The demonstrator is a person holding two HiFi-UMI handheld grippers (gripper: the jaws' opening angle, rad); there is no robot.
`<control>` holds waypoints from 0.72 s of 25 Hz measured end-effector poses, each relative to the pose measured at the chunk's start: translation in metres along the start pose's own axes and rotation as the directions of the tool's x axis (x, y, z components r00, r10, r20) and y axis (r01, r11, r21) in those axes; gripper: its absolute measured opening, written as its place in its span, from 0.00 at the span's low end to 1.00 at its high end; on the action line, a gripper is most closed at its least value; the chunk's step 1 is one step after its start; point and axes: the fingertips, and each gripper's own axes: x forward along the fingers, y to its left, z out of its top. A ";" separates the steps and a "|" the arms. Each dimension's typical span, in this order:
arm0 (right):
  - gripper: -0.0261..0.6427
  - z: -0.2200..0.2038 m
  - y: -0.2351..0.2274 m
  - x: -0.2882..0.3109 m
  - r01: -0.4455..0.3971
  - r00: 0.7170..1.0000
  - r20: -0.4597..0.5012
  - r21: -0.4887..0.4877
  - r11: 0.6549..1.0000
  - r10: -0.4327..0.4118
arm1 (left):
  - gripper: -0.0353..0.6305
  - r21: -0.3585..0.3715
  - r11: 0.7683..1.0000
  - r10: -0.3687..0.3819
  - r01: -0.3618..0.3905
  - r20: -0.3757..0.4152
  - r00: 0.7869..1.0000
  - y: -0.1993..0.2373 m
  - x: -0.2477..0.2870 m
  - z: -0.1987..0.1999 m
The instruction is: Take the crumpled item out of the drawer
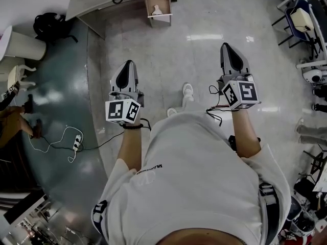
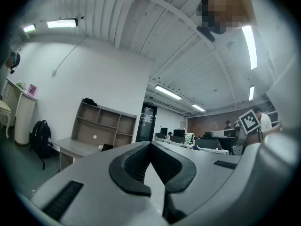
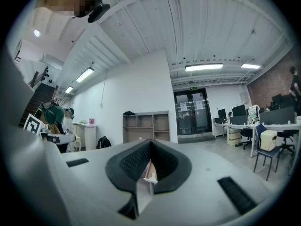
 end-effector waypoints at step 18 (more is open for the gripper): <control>0.04 -0.014 -0.080 0.124 -0.160 0.987 -0.029 0.000 0.987 0.160 | 0.05 0.023 0.998 0.059 -0.058 -0.049 0.997 -0.019 0.149 -0.022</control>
